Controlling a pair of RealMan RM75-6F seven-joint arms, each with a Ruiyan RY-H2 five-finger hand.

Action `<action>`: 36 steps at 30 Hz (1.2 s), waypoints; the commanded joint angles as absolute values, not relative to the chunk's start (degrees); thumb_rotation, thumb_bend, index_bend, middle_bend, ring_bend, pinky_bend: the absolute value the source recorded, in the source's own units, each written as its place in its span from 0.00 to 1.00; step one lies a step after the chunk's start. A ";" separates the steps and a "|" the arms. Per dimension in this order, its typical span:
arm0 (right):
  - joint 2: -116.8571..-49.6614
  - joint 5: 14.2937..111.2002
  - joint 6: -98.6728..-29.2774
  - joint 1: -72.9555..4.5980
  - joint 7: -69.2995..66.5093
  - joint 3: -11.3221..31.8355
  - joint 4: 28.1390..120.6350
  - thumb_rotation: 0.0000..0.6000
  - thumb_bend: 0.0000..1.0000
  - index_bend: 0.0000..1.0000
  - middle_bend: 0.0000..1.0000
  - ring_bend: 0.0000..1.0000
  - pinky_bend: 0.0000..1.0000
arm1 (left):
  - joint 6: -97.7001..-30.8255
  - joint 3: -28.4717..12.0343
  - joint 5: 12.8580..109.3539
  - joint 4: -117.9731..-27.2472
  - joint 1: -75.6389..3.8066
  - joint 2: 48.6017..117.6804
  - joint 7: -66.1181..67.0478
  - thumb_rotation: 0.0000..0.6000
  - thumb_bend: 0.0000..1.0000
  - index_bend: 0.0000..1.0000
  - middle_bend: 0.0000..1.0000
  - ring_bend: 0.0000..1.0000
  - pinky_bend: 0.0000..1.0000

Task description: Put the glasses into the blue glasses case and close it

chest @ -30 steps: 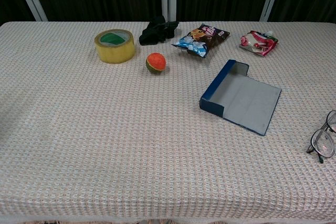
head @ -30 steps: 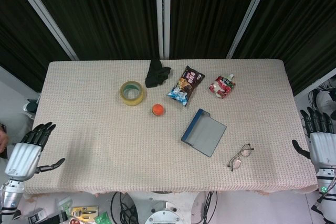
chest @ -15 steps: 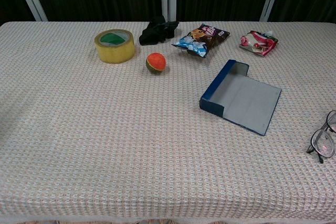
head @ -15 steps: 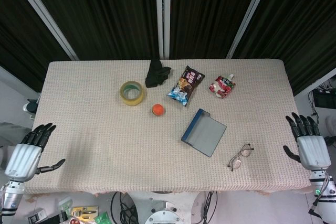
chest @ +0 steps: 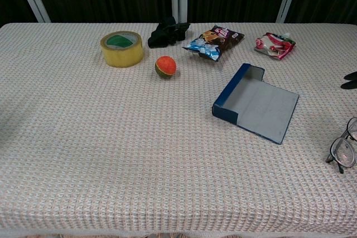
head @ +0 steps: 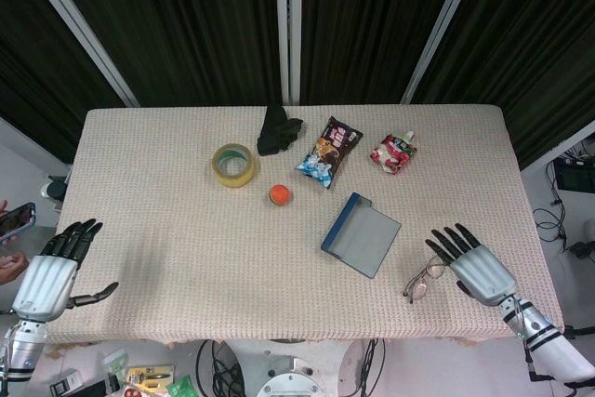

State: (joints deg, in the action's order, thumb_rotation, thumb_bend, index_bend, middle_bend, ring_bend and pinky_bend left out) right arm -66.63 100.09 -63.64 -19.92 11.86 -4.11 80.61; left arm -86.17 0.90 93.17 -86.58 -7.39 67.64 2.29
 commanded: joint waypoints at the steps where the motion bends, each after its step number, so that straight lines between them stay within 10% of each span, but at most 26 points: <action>1: -66.46 100.24 -60.01 -22.56 14.94 -4.40 83.26 1.00 0.18 0.01 0.00 0.00 0.00 | -85.89 1.00 92.55 -87.04 -7.13 67.28 2.78 0.59 0.14 0.06 0.08 0.09 0.22; 36: -74.43 99.35 -59.91 -25.80 11.65 -5.61 76.30 1.00 0.26 0.45 0.00 0.00 0.00 | -85.05 0.99 91.31 -86.48 -6.66 66.20 1.44 0.59 0.14 0.06 0.08 0.09 0.22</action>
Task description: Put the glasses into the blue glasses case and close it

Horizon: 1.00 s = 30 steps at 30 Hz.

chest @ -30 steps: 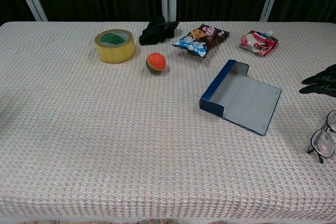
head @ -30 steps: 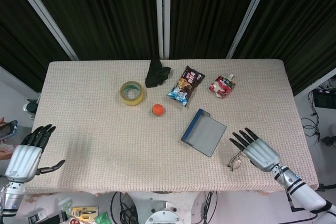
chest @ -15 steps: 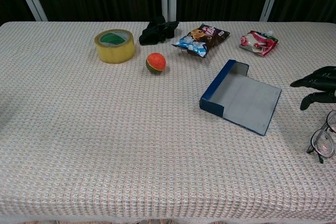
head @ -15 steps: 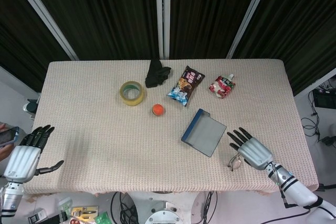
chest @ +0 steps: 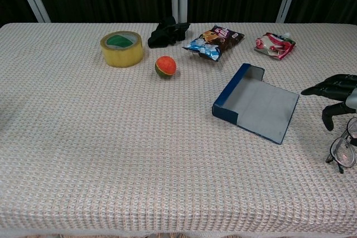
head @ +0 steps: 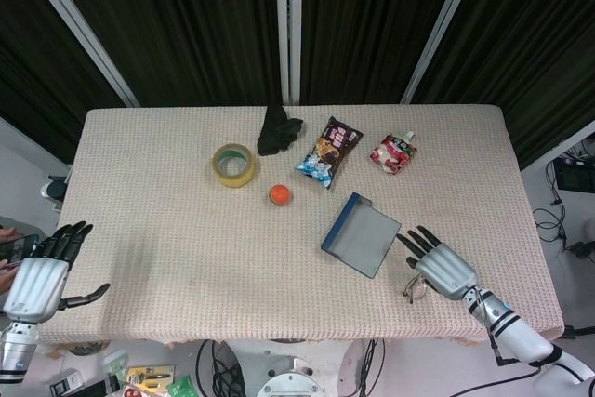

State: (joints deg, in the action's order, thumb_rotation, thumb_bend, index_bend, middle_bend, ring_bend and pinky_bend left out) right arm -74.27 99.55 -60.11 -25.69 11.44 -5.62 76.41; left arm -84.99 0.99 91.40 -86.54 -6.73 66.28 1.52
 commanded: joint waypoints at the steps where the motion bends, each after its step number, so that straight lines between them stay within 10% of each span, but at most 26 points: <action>1: -74.54 99.18 -59.74 -25.88 11.86 -5.61 76.24 1.00 0.28 0.45 0.00 0.00 0.00 | -85.08 0.97 91.19 -86.43 -6.59 66.14 1.37 0.59 0.14 0.06 0.08 0.09 0.22; 30: -75.38 97.98 -61.04 -25.97 11.51 -6.40 74.75 1.00 0.40 0.64 0.00 0.00 0.00 | -84.72 1.00 90.88 -85.28 -6.37 66.80 0.40 0.60 0.14 0.06 0.08 0.09 0.22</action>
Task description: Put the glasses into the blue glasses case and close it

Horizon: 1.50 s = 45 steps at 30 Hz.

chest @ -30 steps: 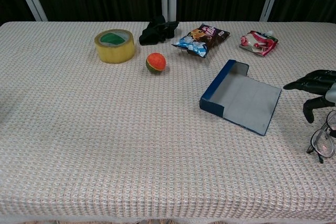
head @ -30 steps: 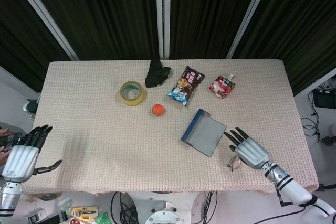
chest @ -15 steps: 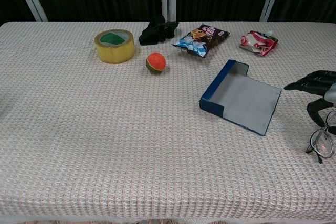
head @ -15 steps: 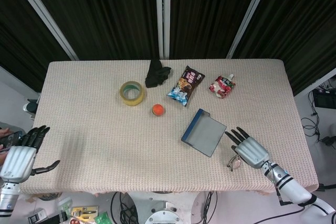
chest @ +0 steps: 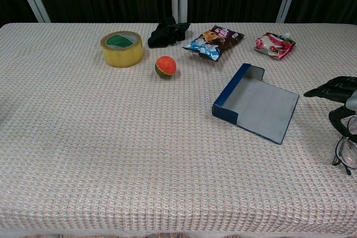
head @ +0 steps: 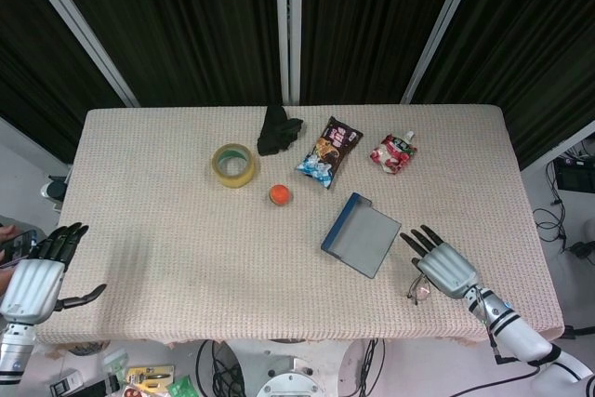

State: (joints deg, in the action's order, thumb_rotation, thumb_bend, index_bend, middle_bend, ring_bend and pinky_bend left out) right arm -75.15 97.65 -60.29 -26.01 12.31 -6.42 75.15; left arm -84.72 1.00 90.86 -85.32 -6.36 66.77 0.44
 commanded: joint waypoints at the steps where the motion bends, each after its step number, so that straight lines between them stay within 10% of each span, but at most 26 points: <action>1: -75.48 98.10 -61.38 -25.94 11.19 -6.38 74.56 1.00 0.43 0.66 0.00 0.00 0.00 | -84.73 0.99 90.89 -85.26 -6.37 66.81 0.38 0.59 0.14 0.06 0.08 0.09 0.22; 45: -96.37 89.98 -56.45 -38.77 14.02 4.69 61.63 1.00 0.48 0.74 0.00 0.00 0.00 | -86.28 0.69 89.66 -82.22 -4.67 65.23 -4.46 0.60 0.14 0.06 0.08 0.09 0.22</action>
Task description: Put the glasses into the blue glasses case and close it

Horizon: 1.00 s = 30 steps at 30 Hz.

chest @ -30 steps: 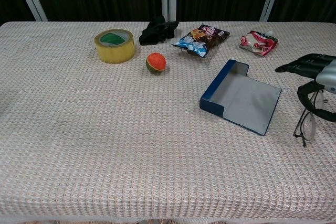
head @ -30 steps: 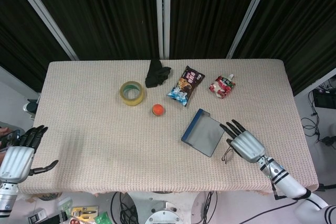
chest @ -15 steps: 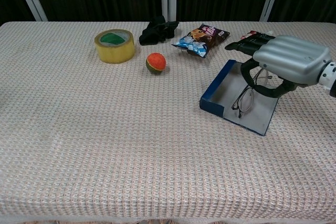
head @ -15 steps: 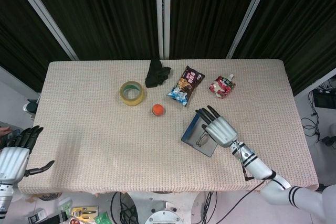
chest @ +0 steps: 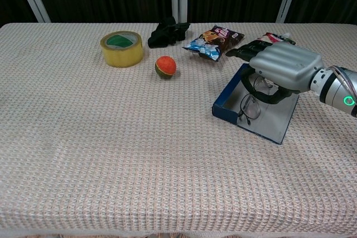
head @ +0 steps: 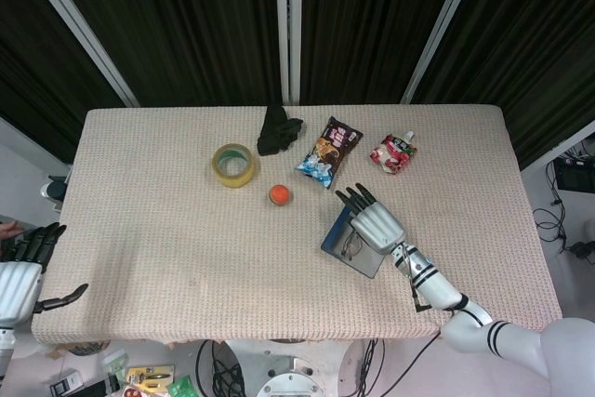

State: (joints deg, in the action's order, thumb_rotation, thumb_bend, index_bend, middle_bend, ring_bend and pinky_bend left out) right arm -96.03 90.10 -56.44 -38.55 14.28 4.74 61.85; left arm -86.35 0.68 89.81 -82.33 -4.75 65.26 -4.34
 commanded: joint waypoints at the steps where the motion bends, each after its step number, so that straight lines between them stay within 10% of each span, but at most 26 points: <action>1: -96.57 90.04 -56.60 -38.86 13.87 4.64 61.45 1.00 0.48 0.73 0.00 0.00 0.00 | -86.19 0.69 89.56 -82.14 -4.64 65.23 -4.55 0.61 0.14 0.06 0.08 0.09 0.22; 19: -95.38 92.36 -61.66 -38.39 8.62 2.43 60.48 1.00 0.38 0.05 0.00 0.00 0.00 | -85.73 0.76 89.75 -82.08 -4.69 65.43 -4.58 0.63 0.14 0.06 0.08 0.09 0.22; 30: -88.94 95.31 -65.59 -35.31 6.36 -1.87 62.98 1.00 0.32 0.00 0.00 0.00 0.00 | -85.41 0.99 90.10 -82.44 -4.78 65.74 -3.94 0.63 0.14 0.06 0.08 0.09 0.22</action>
